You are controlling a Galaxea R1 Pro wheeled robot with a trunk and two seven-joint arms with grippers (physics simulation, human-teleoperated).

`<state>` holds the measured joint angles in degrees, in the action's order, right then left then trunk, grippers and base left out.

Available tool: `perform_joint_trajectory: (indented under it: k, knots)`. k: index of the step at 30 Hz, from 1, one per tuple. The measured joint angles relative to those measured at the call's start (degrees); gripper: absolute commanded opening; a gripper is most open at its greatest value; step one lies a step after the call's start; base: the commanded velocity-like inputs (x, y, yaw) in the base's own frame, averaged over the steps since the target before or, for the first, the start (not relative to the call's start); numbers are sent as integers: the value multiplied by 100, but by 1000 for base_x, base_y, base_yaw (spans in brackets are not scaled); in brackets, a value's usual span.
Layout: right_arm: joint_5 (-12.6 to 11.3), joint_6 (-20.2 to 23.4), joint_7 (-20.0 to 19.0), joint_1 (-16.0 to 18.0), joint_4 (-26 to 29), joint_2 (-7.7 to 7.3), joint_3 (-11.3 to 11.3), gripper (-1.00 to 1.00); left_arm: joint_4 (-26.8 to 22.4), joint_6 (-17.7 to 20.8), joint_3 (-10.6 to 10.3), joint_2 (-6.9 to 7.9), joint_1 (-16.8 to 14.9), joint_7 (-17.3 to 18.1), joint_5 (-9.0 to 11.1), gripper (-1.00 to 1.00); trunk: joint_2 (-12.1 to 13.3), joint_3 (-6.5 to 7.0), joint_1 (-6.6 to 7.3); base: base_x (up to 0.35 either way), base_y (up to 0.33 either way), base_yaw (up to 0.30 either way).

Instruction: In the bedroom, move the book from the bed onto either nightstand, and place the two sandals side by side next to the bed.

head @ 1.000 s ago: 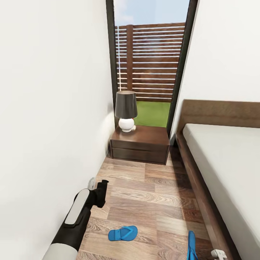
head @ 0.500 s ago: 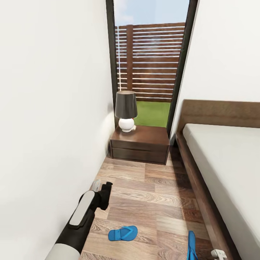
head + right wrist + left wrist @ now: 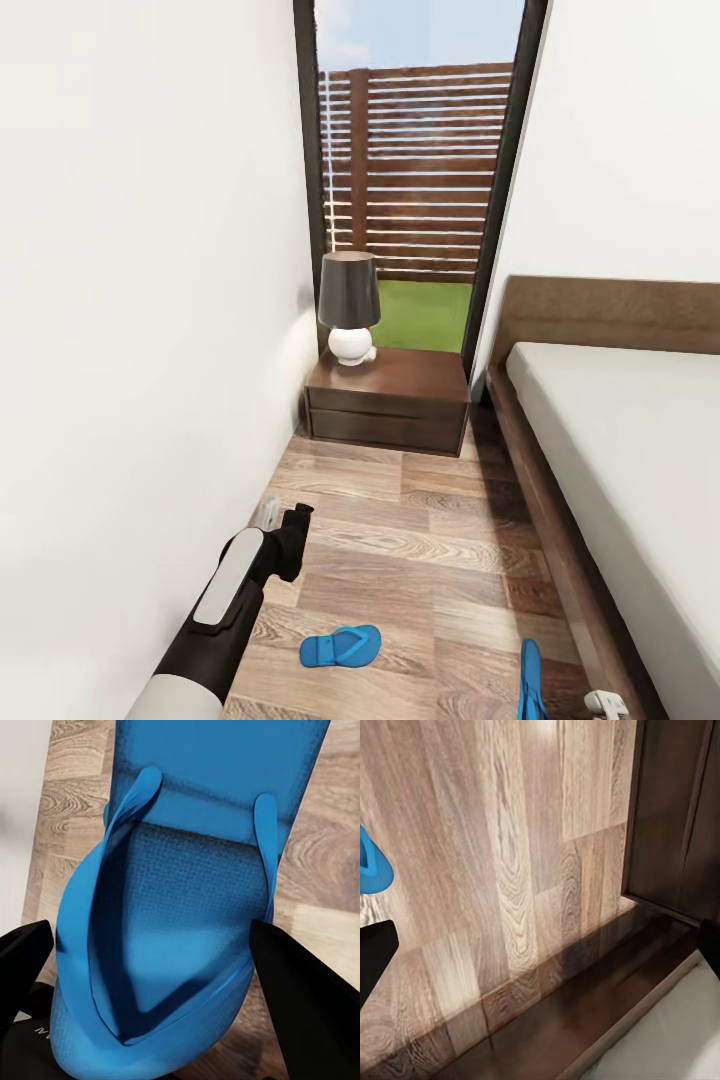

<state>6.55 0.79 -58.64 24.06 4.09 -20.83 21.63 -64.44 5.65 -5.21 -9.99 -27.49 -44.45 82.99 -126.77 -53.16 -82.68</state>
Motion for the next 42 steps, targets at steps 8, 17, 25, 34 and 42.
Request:
perform_joint_trajectory:
  k: [8, 17, 25, 34, 42]
  knots:
    - [4, 0, -2, 0, -1, 1, -2, -100, -6, 13, -2, 0, 0, 2, 0, 100, 0, 0, 0, 0, 0, 0]
    - [4, 0, -6, 0, -2, 1, -6, -100, -1, 12, -108, 0, 1, 4, 0, 100, -359, -161, -197, 0, 0, 0]
    - [-56, 1048, -73, 34, 633, -35, 113, -100, 1, 16, -114, 0, 0, 49, 0, 100, -521, -233, -285, 0, 0, 0]
    - [-549, 5234, -74, 44, 4226, -28, 130, -100, 19, 24, -155, 0, -1, 210, -1, 100, -521, -233, -285, 0, 0, 0]
    - [-916, 5285, -752, 44, 4415, -9, 113, -100, 36, -3, -654, 0, 0, 212, -1, 100, -521, -233, -286, 0, 0, 0]
